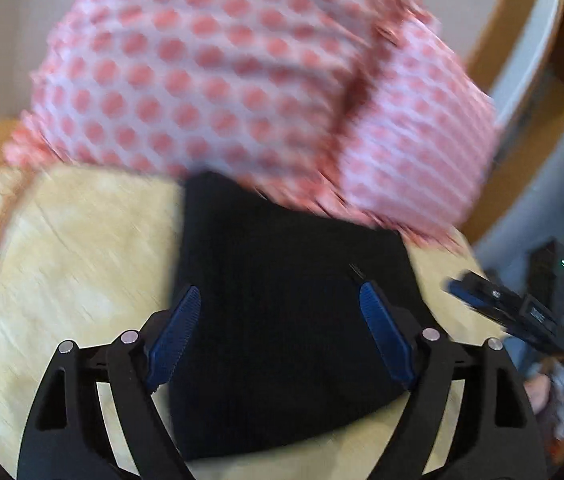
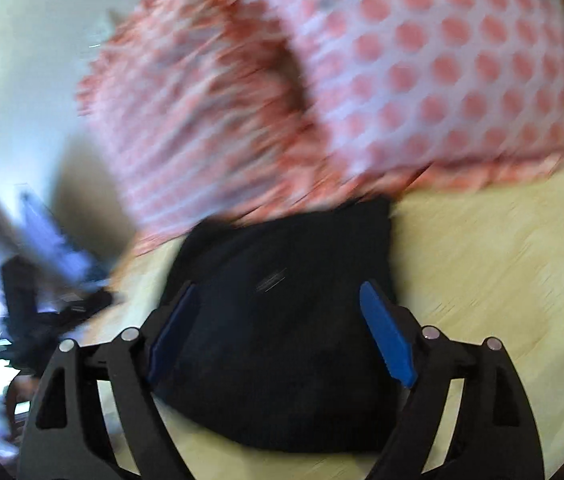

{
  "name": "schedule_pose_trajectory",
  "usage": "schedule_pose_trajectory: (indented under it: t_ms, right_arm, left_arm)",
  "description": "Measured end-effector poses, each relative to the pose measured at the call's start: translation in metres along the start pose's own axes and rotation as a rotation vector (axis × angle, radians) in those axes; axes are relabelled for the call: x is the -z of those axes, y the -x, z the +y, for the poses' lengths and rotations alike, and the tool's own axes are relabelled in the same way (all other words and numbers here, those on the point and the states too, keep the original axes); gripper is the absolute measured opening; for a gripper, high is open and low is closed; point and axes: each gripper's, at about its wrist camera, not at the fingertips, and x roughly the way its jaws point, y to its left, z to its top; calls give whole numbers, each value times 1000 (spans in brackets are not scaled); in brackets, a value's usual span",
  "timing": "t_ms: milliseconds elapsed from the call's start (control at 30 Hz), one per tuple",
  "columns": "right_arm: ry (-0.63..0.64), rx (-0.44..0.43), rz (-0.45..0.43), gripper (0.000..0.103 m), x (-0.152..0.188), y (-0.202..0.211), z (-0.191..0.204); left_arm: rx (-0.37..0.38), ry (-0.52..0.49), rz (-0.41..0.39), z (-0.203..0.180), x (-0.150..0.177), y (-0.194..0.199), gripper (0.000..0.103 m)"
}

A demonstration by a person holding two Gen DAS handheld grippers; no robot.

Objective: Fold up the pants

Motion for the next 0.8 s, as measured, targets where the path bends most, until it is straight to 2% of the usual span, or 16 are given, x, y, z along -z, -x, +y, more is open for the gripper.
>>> schedule_pose_trajectory:
  t_ms: [33,100,133,167,200,233,300,333,400,467,500,533,667,800]
  right_arm:
    - [-5,-16,17,83,5,-2,1]
    - [-45,-18,58,88,14,-10,-5]
    - [-64,12,77,90,18,-17,-8]
    - [-94,53,104,90,21,-23,-18]
    - [-133,59,119,90,26,-31,-28]
    - [-156,22,78,90,29,-31,-36]
    - [-169,31,72,90,28,-26,-34]
    - [-157,62,55,90,30,-22,-28]
    - [-57,175,5,99,38,-7,-10]
    - [98,293,-69,101,58,9,16]
    - [144,320,-88,101,66,14,25]
    - [211,357,-106,101,83,19,38]
    - [332,463,-92,101,133,20,57]
    - [338,516,-62,101,167,10,65]
  left_arm:
    - [24,0,51,-3,10,-6,83]
    - [26,10,122,-5,22,-23,83]
    - [23,36,171,1,29,-37,83]
    - [21,57,197,4,33,-46,83]
    - [27,69,212,9,36,-54,83]
    - [42,60,188,10,37,-55,87]
    - [25,35,189,5,35,-56,87]
    - [13,30,179,2,35,-52,87]
    - [-44,-12,122,-8,42,-31,87]
    - [-133,-98,59,-19,54,-10,97]
    - [-176,-127,33,-23,62,1,102]
    - [-220,-154,0,-27,77,14,102]
    - [-306,-167,-5,-22,124,36,102]
    - [-374,-175,-14,-24,159,44,102]
